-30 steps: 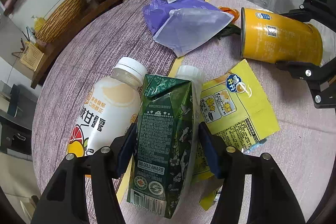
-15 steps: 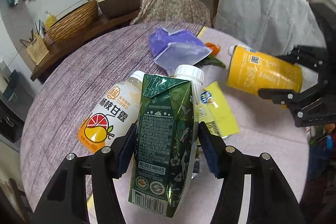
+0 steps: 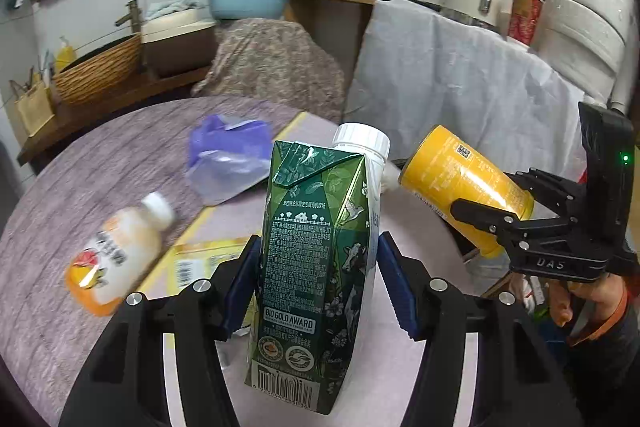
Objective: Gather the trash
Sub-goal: 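Carry the carton and can over the black bin and open both tools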
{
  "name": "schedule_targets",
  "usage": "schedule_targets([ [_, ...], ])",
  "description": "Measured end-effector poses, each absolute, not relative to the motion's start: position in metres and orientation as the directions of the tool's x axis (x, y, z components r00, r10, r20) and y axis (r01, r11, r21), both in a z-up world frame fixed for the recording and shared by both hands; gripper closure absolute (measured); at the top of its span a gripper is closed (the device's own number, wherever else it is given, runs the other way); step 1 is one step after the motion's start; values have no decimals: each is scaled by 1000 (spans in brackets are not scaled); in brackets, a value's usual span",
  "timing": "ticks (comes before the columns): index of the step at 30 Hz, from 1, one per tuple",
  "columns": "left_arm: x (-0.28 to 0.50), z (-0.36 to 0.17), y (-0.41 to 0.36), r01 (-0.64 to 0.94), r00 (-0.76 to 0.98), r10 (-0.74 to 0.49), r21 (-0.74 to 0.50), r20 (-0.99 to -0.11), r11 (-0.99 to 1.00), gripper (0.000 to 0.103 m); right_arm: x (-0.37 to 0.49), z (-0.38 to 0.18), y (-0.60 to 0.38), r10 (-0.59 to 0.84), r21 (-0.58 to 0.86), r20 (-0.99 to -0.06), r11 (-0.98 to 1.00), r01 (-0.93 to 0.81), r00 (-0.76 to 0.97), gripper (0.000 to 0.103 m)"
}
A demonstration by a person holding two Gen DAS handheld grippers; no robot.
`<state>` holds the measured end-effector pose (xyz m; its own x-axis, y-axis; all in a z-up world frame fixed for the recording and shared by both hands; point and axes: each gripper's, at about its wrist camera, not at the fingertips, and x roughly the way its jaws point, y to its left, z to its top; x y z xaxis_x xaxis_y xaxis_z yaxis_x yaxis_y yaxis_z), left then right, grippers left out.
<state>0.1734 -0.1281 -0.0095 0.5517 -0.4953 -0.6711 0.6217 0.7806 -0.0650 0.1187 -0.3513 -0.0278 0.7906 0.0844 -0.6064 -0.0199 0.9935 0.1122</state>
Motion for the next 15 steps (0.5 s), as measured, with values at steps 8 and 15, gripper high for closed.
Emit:
schedule_targets([
  [8,181,-25,-233,702,464,-550,-91,-694,706,45,114,-68,-451,-135,92,-661,961,259,738,35],
  [15,195,-43,-319,744,388,-555,-106,-736,660,45,140,-148,-517,-156,109,-770,924,368,619,35],
])
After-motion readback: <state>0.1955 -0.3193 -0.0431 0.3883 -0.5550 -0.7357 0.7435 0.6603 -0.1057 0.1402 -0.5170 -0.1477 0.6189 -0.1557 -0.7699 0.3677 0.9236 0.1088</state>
